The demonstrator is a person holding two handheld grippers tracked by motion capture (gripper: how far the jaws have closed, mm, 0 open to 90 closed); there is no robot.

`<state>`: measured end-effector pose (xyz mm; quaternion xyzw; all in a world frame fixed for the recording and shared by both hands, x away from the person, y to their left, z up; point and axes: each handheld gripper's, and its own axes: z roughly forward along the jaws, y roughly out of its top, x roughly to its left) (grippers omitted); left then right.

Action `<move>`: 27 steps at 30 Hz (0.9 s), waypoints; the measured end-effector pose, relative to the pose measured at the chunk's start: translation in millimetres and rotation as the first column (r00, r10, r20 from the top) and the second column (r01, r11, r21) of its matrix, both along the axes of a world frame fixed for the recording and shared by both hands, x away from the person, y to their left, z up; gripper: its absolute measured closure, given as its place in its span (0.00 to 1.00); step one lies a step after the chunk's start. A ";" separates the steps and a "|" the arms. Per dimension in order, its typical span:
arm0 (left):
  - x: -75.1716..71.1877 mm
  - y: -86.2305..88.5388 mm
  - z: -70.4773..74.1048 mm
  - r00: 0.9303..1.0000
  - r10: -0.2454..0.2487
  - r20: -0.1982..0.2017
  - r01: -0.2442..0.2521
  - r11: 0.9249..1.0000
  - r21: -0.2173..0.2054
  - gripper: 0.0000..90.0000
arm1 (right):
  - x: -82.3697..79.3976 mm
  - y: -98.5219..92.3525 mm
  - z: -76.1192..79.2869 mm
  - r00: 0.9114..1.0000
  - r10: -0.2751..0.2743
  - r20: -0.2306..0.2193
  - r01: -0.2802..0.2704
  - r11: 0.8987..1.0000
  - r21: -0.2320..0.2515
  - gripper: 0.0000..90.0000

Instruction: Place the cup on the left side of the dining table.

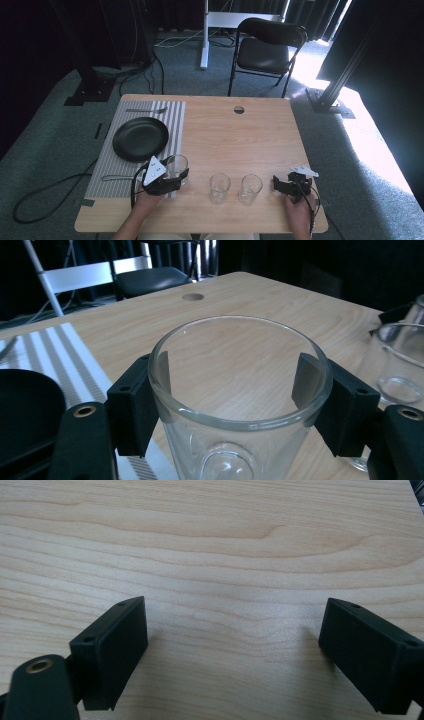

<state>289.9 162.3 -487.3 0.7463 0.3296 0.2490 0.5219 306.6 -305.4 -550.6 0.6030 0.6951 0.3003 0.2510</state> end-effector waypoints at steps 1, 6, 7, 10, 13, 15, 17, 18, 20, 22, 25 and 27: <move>1.1 1.6 0.6 1.000 0.006 -0.001 -0.006 1.000 0.000 0.33 | 0.0 0.0 0.0 1.000 0.000 0.000 0.000 1.000 0.000 0.13; 8.1 10.7 2.4 1.000 0.021 0.001 -0.021 1.000 -0.017 0.33 | 0.0 -0.1 -0.1 1.000 0.001 0.001 -0.001 1.000 -0.002 0.13; 9.8 12.3 2.6 1.000 0.026 0.000 -0.026 0.999 -0.020 0.33 | 0.0 -0.2 -0.1 1.000 0.001 0.001 -0.001 1.000 -0.002 0.13; 13.7 16.1 3.7 0.999 0.040 -0.001 -0.040 0.999 -0.015 0.33 | 0.0 -0.1 -0.1 1.000 0.001 0.000 -0.001 1.000 -0.002 0.13; 17.8 20.4 4.2 0.999 0.052 -0.006 -0.052 0.999 -0.013 0.33 | 0.0 -0.1 -0.1 1.000 0.000 0.001 0.000 1.000 -0.001 0.13; 21.2 23.4 3.9 0.998 0.066 -0.009 -0.066 0.998 -0.009 0.33 | 0.0 -0.1 -0.1 1.000 0.001 0.001 -0.001 1.000 -0.001 0.13; 23.8 26.6 3.6 0.997 0.072 -0.014 -0.072 0.997 -0.022 0.33 | 0.0 -0.1 -0.1 1.000 0.001 0.001 -0.001 1.000 -0.001 0.13; 25.0 28.3 3.6 0.997 0.076 -0.014 -0.076 0.997 -0.026 0.33 | 0.0 -0.1 -0.1 1.000 0.001 0.001 -0.001 1.000 -0.001 0.13; 27.8 32.1 2.8 0.998 0.067 -0.015 -0.067 0.997 -0.028 0.33 | 0.0 -0.1 -0.1 1.000 0.001 0.001 -0.001 1.000 -0.001 0.13; 29.2 34.1 1.0 0.997 0.075 -0.007 -0.076 0.997 -0.013 0.33 | 0.0 -0.1 -0.1 1.000 0.001 0.002 -0.001 1.000 -0.001 0.13; 33.3 40.0 -2.9 0.996 0.092 -0.019 -0.092 0.996 -0.008 0.33 | 0.0 -0.1 -0.1 1.000 0.001 0.001 -0.001 1.000 -0.001 0.13; 35.4 42.7 -4.9 0.994 0.105 -0.025 -0.105 0.994 -0.006 0.33 | 0.0 -0.1 -0.1 1.000 0.001 0.001 -0.001 1.000 -0.001 0.13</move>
